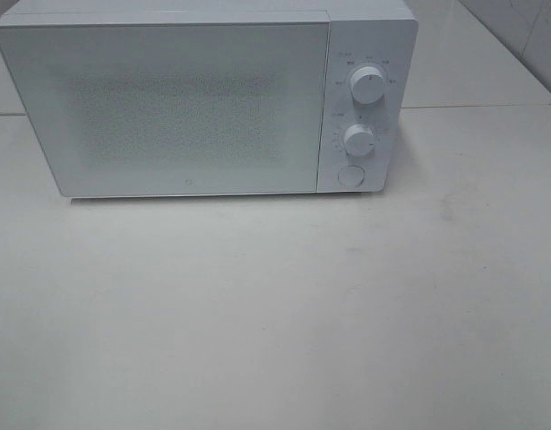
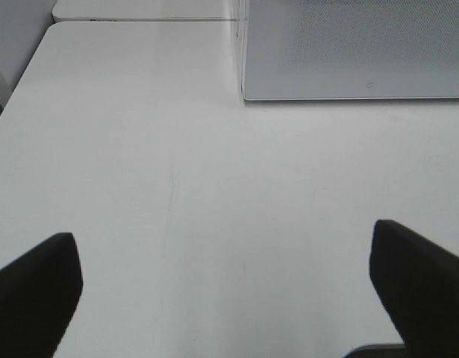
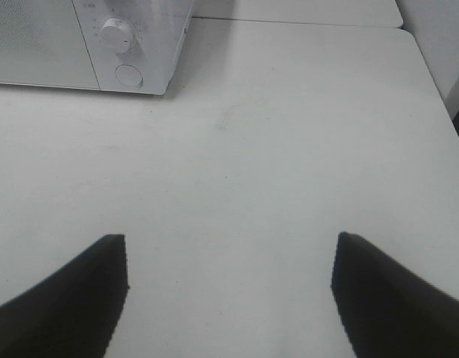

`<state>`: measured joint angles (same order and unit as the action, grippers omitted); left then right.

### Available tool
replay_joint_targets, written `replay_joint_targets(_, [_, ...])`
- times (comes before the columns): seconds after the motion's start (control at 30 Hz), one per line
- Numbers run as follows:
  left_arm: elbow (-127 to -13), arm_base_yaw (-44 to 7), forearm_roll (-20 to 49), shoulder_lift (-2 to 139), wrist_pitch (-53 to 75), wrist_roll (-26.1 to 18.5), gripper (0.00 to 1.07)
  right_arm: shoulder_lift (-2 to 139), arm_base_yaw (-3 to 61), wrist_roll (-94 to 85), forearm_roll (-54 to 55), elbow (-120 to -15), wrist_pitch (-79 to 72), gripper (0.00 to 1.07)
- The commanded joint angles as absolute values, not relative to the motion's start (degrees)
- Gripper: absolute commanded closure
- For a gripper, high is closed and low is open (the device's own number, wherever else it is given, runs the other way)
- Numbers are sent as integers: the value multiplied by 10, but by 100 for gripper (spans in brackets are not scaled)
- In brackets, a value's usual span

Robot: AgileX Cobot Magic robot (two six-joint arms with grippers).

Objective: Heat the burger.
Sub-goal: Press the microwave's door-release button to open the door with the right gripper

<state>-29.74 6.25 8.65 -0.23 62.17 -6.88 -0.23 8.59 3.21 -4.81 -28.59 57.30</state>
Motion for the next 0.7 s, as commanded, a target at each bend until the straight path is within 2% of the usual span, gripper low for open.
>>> replay_joint_targets(0.03, [-297,65,85,-13,615,-65,6,15,81,25,-49,-300,535,33])
replay_joint_targets(0.7, [-297,65,85,-13,615,-65,6,261,81,25,-49,-298,235,33])
